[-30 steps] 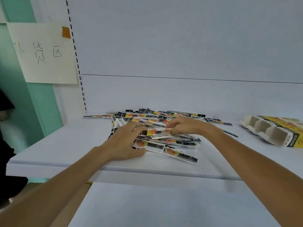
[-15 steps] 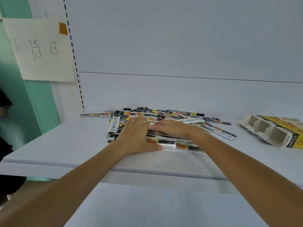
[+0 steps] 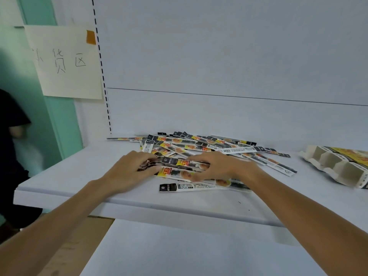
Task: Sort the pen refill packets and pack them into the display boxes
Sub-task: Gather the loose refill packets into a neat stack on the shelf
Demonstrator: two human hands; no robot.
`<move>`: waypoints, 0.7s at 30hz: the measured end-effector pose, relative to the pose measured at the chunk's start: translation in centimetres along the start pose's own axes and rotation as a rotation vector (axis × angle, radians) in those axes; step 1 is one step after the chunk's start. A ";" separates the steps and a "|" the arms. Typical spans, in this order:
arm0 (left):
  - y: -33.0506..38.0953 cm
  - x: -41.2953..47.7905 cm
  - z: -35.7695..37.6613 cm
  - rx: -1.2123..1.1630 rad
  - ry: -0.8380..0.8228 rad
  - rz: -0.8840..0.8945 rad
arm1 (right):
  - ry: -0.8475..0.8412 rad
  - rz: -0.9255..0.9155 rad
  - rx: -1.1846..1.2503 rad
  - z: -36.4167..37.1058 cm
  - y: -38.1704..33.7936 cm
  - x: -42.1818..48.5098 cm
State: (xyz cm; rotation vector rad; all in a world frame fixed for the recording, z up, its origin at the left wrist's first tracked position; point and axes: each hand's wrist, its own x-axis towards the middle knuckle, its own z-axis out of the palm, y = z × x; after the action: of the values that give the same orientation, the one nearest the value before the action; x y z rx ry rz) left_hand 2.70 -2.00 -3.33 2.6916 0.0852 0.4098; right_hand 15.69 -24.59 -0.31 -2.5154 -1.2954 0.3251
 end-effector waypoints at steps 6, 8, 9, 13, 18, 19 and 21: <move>-0.6 -0.2 -0.8 0.066 -0.005 -0.091 | 0.038 -0.046 -0.073 -0.1 -0.2 -0.2; -0.2 -0.5 -0.9 0.065 -0.001 -0.090 | -0.035 -0.035 -0.062 -0.1 -0.2 -0.1; 0.0 -0.5 -0.9 0.051 0.018 -0.074 | -0.073 -0.026 -0.057 -0.1 -0.2 0.0; 0.4 -0.5 -0.8 0.004 0.060 -0.023 | -0.127 -0.019 -0.068 -0.1 -0.1 0.0; 1.2 -0.5 -0.1 -0.049 0.052 -0.079 | -0.106 0.027 0.003 -0.6 -0.4 -0.2; 1.3 -0.5 -0.1 -0.064 0.051 -0.086 | -0.102 0.029 0.003 -0.7 -0.4 -0.2; 1.1 -0.5 -0.2 -0.114 0.040 -0.103 | -0.098 0.033 -0.034 -0.8 -0.3 0.1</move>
State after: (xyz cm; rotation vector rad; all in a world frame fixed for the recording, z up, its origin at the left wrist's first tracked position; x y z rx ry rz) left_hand 2.16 -3.00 -2.89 2.5543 0.2055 0.4238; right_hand 15.71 -24.47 0.51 -2.5807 -1.3064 0.4426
